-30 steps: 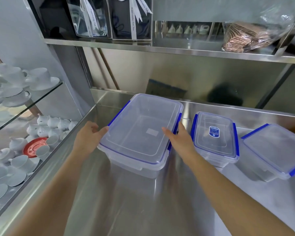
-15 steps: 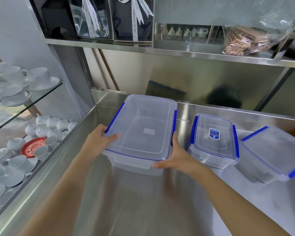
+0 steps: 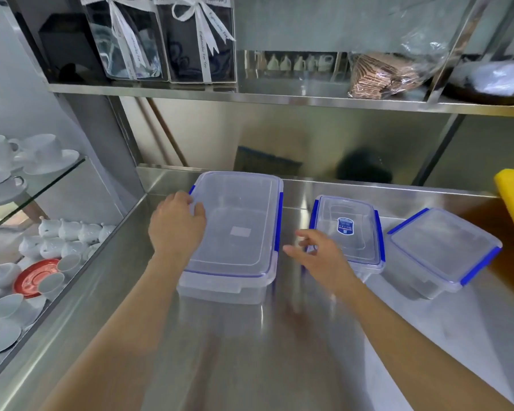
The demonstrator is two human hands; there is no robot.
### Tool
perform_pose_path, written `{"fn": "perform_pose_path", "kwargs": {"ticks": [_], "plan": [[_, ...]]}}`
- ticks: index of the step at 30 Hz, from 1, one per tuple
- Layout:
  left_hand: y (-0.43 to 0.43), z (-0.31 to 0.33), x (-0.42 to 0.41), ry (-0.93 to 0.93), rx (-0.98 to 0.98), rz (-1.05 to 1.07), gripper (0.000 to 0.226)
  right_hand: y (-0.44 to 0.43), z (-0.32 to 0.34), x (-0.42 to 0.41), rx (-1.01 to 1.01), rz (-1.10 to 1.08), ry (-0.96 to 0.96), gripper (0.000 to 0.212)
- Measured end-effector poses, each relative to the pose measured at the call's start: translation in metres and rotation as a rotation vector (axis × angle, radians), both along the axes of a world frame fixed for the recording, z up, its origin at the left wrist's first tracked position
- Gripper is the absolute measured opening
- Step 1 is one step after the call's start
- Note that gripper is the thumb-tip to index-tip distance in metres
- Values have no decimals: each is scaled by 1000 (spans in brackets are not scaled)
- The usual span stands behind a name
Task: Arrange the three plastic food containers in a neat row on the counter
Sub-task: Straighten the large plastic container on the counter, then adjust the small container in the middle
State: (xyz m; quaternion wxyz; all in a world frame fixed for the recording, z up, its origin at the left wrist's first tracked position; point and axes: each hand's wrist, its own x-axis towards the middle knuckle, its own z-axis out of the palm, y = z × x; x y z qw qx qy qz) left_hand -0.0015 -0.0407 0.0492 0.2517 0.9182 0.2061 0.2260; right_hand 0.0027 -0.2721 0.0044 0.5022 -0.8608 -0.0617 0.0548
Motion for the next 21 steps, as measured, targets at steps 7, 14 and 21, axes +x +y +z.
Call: {"fn": "perform_pose_path", "kwargs": {"ticks": [7,14,21], "plan": [[-137,12,23,-46,-261,-504,20,-69,-28,12,-173,-653,-208,36],[-196,-47,37,380,-242,-492,58,-111,-60,7,-294,-307,-85,79],[-197,-81,33,528,-189,-603,63,-134,-57,28,-370,-228,17,65]]}}
